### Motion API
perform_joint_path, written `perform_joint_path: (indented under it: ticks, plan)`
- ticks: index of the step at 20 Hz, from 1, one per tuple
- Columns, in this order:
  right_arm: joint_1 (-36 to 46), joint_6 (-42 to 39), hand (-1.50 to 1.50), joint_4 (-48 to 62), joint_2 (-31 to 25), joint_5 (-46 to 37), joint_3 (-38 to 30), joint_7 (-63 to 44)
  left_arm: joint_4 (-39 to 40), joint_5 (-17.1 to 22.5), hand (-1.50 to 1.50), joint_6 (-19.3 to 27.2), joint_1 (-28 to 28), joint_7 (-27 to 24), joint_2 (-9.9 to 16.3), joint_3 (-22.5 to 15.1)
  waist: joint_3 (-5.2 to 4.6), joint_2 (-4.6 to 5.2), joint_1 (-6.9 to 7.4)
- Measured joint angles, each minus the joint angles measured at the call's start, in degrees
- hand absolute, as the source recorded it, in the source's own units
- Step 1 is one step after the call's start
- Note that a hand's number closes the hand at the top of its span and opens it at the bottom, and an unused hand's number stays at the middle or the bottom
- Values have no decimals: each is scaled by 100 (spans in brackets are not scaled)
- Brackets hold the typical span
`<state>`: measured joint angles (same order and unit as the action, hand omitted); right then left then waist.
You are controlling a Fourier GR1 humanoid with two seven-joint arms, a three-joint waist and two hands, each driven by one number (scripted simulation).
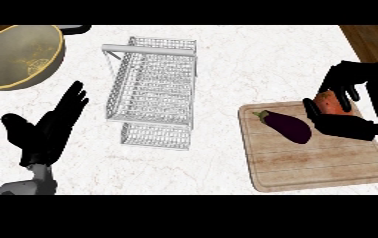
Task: Pick the sweet potato from the cutting board and place it in the tiered basket
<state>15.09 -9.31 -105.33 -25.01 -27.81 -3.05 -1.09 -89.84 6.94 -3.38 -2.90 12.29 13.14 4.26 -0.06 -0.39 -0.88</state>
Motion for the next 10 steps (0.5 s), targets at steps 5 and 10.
perform_joint_path:
  ticks: [5, 10]
  plan:
    - [497, -587, 150, -880, 219, 230, 308, -1229, -126, -4, 0, -71, 55, 29, -17, -9, 0, 15, 72]
    - [1502, -804, 150, -1064, 758, 34, 1005, -2473, -19, -73, 0, -48, -131, 83, -80, -44, -2, 25, 115]
